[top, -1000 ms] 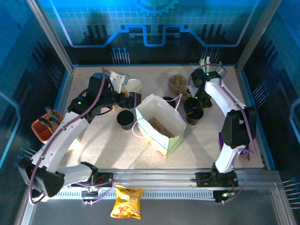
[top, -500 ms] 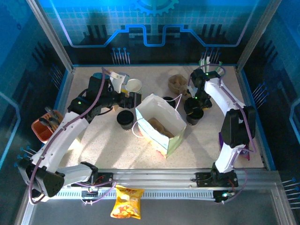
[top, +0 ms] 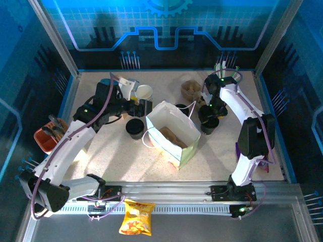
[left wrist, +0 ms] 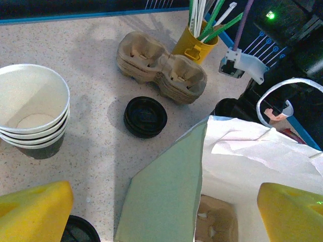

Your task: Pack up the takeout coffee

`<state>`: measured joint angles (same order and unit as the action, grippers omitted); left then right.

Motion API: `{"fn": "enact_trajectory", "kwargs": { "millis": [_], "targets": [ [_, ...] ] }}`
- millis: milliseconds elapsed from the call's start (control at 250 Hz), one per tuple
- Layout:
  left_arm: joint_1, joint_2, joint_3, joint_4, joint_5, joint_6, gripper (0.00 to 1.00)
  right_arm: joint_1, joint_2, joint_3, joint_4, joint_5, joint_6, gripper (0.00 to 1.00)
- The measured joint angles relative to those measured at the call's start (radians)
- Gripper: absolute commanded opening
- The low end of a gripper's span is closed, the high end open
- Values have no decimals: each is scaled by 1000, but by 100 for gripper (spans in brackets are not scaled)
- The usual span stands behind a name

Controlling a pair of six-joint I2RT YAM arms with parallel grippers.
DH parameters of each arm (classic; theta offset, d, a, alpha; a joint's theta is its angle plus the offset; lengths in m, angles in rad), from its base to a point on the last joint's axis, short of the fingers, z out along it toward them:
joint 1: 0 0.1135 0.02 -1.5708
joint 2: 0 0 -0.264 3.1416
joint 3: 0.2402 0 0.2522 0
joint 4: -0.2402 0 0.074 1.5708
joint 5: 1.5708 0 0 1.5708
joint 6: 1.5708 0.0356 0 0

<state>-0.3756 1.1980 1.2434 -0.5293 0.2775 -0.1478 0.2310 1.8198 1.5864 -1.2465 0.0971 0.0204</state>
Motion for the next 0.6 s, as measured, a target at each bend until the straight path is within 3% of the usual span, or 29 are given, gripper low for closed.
{"fn": "enact_trajectory", "kwargs": {
  "millis": [599],
  "targets": [
    [0, 0, -2, 2, 0, -1, 95, 0, -18, 4, -3, 21, 0, 62]
  ]
}}
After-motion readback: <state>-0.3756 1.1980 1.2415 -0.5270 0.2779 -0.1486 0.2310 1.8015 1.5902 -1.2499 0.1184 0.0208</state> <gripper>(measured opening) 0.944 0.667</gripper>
